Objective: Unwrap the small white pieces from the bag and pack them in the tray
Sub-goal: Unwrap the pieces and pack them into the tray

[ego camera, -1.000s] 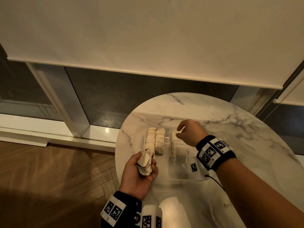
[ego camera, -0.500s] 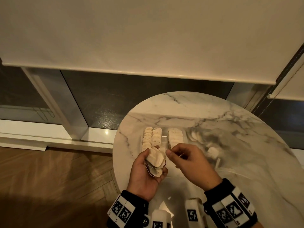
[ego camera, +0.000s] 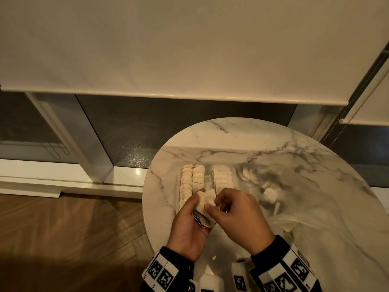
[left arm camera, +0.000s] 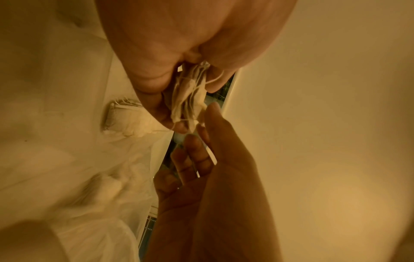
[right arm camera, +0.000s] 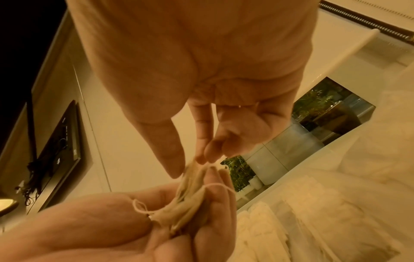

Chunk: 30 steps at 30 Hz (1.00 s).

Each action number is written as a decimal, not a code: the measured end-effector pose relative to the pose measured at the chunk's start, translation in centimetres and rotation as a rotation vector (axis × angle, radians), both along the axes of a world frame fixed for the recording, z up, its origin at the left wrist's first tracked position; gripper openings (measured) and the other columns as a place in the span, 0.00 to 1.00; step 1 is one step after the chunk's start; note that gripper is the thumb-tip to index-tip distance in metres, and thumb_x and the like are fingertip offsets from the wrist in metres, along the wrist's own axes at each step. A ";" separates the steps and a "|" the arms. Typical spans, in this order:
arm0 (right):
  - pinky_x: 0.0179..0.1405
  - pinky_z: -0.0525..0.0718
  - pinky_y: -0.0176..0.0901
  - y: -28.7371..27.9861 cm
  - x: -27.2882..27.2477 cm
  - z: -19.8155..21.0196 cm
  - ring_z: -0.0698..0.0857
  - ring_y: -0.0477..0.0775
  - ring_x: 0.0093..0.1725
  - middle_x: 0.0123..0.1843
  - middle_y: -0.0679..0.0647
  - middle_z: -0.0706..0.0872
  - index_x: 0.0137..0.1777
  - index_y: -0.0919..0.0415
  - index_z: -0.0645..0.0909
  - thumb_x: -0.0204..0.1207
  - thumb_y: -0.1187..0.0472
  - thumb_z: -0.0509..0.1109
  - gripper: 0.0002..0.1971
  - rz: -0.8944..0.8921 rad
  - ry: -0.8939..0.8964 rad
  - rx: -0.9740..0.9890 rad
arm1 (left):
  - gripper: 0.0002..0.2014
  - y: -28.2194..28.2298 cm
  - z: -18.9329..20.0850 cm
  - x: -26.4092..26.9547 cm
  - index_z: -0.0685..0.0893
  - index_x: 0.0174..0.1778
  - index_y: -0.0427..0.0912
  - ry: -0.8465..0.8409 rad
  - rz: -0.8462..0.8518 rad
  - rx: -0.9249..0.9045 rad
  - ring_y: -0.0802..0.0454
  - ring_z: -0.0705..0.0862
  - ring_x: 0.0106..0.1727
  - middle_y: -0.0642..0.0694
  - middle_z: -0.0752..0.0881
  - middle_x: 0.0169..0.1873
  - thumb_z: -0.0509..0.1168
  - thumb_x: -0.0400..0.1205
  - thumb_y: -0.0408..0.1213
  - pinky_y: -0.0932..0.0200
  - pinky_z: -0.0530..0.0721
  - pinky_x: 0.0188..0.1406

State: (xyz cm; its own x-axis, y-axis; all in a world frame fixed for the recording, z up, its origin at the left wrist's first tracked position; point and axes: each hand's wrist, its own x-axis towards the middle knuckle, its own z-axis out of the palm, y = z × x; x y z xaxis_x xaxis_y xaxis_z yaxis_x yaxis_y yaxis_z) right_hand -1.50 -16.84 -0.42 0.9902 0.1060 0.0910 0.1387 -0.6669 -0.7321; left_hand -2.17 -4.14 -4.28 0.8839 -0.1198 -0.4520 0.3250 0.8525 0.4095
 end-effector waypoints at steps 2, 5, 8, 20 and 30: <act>0.29 0.77 0.31 -0.1 -0.1 0.1 0.83 0.40 0.33 0.29 0.44 0.85 0.36 0.47 0.84 0.70 0.46 0.78 0.09 0.007 -0.005 0.004 | 0.19 -0.1 -0.1 0.0 0.80 0.73 0.37 0.002 -0.010 -0.010 0.41 0.90 0.57 0.34 0.88 0.62 0.59 0.88 0.40 0.49 0.89 0.54; 0.33 0.79 0.32 -0.5 -0.3 0.4 0.84 0.39 0.36 0.31 0.39 0.85 0.38 0.47 0.86 0.73 0.49 0.76 0.05 0.047 -0.036 -0.026 | 0.21 0.1 -0.3 -0.1 0.83 0.69 0.37 0.009 -0.028 -0.041 0.38 0.86 0.63 0.33 0.86 0.64 0.57 0.87 0.46 0.46 0.82 0.63; 0.36 0.81 0.33 -0.8 -0.4 0.9 0.84 0.38 0.39 0.32 0.37 0.86 0.41 0.45 0.89 0.75 0.50 0.74 0.04 0.088 -0.079 -0.061 | 0.21 0.2 -0.5 0.0 0.85 0.65 0.37 0.014 -0.018 -0.028 0.41 0.90 0.50 0.35 0.89 0.55 0.56 0.87 0.48 0.48 0.83 0.53; 0.35 0.81 0.34 -0.6 -0.7 2.6 0.84 0.46 0.39 0.42 0.36 0.86 0.44 0.44 0.86 0.80 0.57 0.71 0.06 0.215 -0.086 0.108 | 0.17 0.6 -0.6 0.3 0.86 0.61 0.42 -0.001 0.012 0.013 0.45 0.85 0.45 0.39 0.90 0.46 0.68 0.76 0.41 0.51 0.79 0.46; 0.27 0.87 0.47 -0.3 0.5 3.2 0.90 0.55 0.37 0.42 0.56 0.88 0.47 0.56 0.88 0.82 0.65 0.71 0.05 0.204 0.098 0.512 | 0.15 2.4 -1.1 0.4 0.84 0.63 0.36 0.024 0.066 0.083 0.50 0.80 0.32 0.39 0.84 0.38 0.66 0.80 0.34 0.59 0.83 0.27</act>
State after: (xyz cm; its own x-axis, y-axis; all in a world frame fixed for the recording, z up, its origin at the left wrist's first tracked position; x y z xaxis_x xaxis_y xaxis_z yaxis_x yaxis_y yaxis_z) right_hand -1.00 -17.17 2.75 0.9608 0.2625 0.0897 0.1425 -0.1897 -0.9715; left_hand -1.75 -1.74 -5.41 0.8775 -0.0227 -0.4790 0.2794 0.8361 0.4721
